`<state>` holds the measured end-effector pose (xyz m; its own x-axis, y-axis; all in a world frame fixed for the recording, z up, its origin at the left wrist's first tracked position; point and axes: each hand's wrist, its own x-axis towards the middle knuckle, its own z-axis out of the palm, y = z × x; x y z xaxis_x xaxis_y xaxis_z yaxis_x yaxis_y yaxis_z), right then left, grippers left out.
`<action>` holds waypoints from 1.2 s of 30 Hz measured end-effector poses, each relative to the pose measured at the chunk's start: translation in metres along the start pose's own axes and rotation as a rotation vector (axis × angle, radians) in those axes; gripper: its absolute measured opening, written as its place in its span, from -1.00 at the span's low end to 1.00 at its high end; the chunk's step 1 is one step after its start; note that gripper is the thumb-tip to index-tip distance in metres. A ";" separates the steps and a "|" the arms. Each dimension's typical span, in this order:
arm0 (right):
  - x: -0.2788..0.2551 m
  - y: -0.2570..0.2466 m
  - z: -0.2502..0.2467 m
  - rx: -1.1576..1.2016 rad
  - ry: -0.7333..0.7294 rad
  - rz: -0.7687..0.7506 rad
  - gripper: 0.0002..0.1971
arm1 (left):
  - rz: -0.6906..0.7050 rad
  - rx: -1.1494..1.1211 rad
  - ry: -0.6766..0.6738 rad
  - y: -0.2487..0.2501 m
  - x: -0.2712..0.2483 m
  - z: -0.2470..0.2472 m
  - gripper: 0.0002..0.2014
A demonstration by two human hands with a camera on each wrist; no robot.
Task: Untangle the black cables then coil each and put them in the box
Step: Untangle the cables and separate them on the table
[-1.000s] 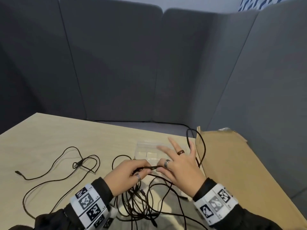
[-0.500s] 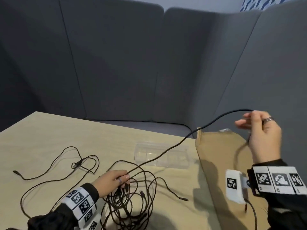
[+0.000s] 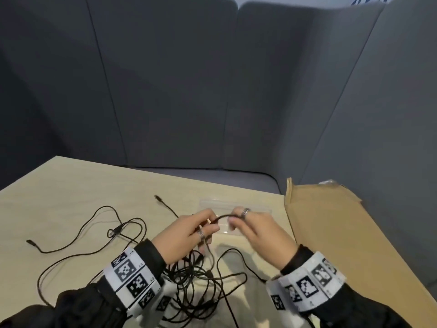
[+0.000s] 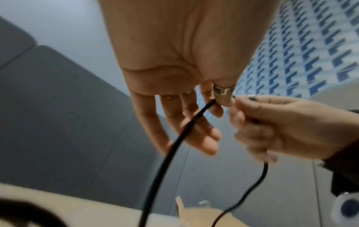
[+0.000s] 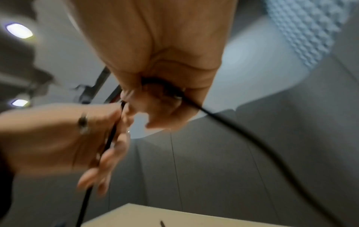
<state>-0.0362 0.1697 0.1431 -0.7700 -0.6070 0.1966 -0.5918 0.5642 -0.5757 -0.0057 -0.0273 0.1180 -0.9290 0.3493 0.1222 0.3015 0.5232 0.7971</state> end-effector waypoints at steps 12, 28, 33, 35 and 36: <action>-0.035 0.087 -0.116 0.276 0.952 0.290 -0.72 | -0.250 0.244 -0.052 -0.115 -0.020 0.006 -0.76; -0.010 0.015 0.021 0.134 -0.060 0.115 -0.27 | -0.012 -0.232 -0.029 0.010 0.004 -0.012 -0.79; -0.001 0.005 0.013 0.347 0.034 0.062 -0.63 | -0.054 -0.524 0.016 0.001 -0.005 -0.012 -0.53; -0.006 0.004 -0.003 0.422 0.088 0.006 -0.61 | -0.105 -0.387 -0.035 -0.026 -0.015 -0.008 -0.40; -0.008 0.005 -0.011 0.477 0.145 -0.011 -0.62 | -0.143 -0.238 -0.110 -0.042 -0.021 -0.002 -0.41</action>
<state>-0.0355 0.1829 0.1473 -0.8096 -0.5083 0.2937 -0.4511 0.2187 -0.8652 0.0009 -0.0579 0.0829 -0.9259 0.3737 -0.0559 0.0982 0.3807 0.9195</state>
